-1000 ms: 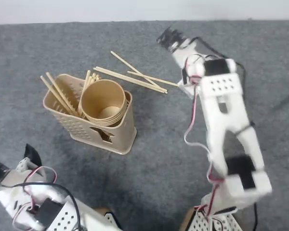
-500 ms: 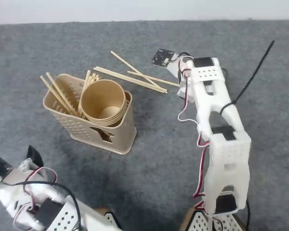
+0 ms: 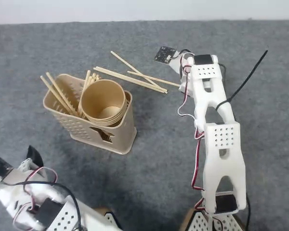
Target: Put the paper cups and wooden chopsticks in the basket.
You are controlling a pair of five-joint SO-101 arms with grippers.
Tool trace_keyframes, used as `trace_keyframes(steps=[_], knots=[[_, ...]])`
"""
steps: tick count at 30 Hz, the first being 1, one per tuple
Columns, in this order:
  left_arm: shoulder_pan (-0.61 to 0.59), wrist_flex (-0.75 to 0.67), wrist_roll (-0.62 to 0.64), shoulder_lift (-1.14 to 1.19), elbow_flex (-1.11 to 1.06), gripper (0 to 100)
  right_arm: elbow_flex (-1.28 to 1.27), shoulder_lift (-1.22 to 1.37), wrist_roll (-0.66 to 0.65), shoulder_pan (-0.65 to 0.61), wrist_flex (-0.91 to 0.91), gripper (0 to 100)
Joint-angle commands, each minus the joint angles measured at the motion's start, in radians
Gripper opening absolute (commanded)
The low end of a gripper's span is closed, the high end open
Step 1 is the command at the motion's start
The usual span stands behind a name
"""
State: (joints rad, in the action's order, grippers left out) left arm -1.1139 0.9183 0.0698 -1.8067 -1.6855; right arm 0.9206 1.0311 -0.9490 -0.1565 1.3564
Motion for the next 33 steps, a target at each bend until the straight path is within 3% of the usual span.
trace_keyframes(steps=[1, 3, 8, 14, 21, 25, 29, 33], knots=[[0.000, 0.003, -0.008, -0.012, 0.004, 35, 0.144, 0.028, -0.015, 0.008, 0.056, 6.1], [0.000, 0.003, -0.008, -0.012, 0.004, 35, 0.198, 0.054, -0.015, 0.015, 0.079, 0.0], [0.002, 0.003, -0.008, -0.012, 0.004, 35, 0.359, 0.074, -0.011, 0.019, 0.211, 0.8], [0.002, 0.005, -0.008, -0.012, 0.004, 35, 0.775, -0.024, 0.043, 0.030, 0.443, 0.7], [0.002, 0.005, -0.008, -0.011, 0.004, 35, 0.620, -0.369, 0.206, 0.019, 0.440, 0.7], [0.002, 0.005, -0.008, -0.009, 0.004, 35, 0.508, -0.562, 0.304, -0.056, 0.440, 0.7], [0.002, 0.029, -0.009, -0.011, 0.004, 35, 0.325, -0.766, 0.400, -0.206, 0.440, 0.7], [-0.005, 0.034, -0.009, -0.011, 0.004, 35, 0.092, -0.949, 0.462, -0.438, 0.432, 0.7]])
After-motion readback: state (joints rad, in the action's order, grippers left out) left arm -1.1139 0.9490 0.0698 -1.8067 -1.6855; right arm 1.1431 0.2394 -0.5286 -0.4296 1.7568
